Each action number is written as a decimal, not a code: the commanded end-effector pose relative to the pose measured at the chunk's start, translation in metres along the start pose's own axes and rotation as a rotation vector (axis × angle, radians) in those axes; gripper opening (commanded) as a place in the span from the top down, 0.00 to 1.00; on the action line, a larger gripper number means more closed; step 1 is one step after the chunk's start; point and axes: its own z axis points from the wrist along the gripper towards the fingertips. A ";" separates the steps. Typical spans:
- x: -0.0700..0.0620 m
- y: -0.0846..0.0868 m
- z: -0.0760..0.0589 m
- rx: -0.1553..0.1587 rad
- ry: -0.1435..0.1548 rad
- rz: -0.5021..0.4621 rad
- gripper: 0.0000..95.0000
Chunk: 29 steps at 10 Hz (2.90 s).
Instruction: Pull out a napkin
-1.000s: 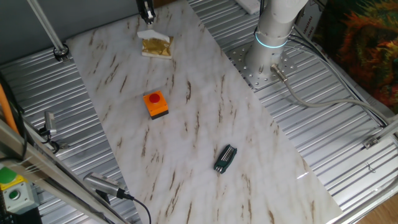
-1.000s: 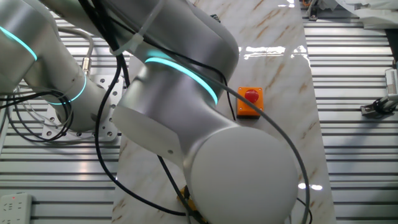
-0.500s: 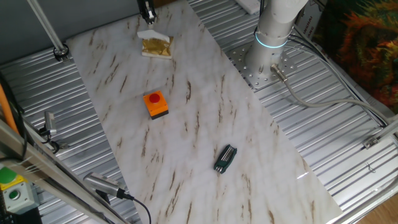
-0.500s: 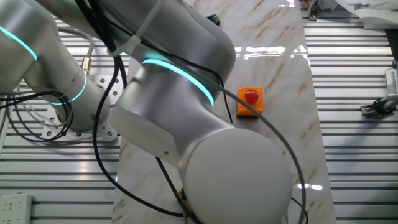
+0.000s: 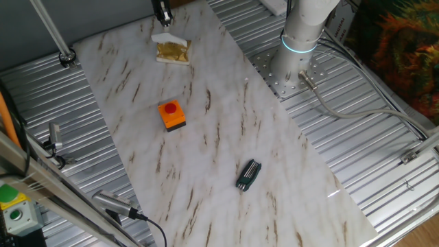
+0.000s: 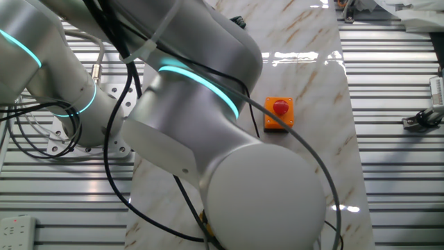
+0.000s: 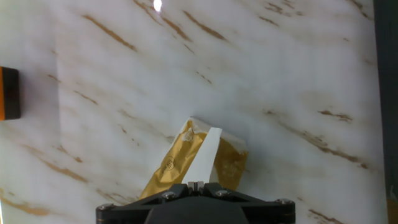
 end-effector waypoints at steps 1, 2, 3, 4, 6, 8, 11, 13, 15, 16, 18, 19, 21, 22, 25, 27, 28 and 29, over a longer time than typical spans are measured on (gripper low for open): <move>0.000 0.000 0.000 -0.002 0.001 0.003 1.00; 0.000 0.000 0.000 -0.001 0.001 0.006 1.00; 0.000 0.000 0.000 0.000 0.001 0.006 1.00; 0.000 0.000 0.000 -0.001 0.001 0.004 1.00; 0.000 0.000 0.000 0.005 0.007 0.000 1.00; 0.000 0.000 0.000 0.006 0.020 0.011 1.00; 0.000 0.000 0.000 -0.008 0.064 0.004 1.00; 0.000 0.000 0.000 -0.013 0.095 0.012 1.00; 0.000 0.000 0.000 -0.021 0.106 0.015 1.00; 0.000 0.000 0.000 -0.019 0.112 0.017 1.00; 0.000 0.000 0.000 -0.023 0.113 0.016 1.00; 0.000 0.000 0.000 -0.023 0.113 0.016 1.00; 0.000 0.000 0.000 -0.026 0.115 0.017 1.00; -0.001 -0.001 0.002 -0.026 0.117 0.016 1.00; -0.006 -0.005 0.015 -0.035 0.113 0.015 1.00; -0.006 -0.005 0.016 -0.033 0.117 0.013 1.00; -0.007 -0.005 0.017 -0.033 0.118 0.015 1.00; -0.007 -0.006 0.018 -0.034 0.117 0.015 1.00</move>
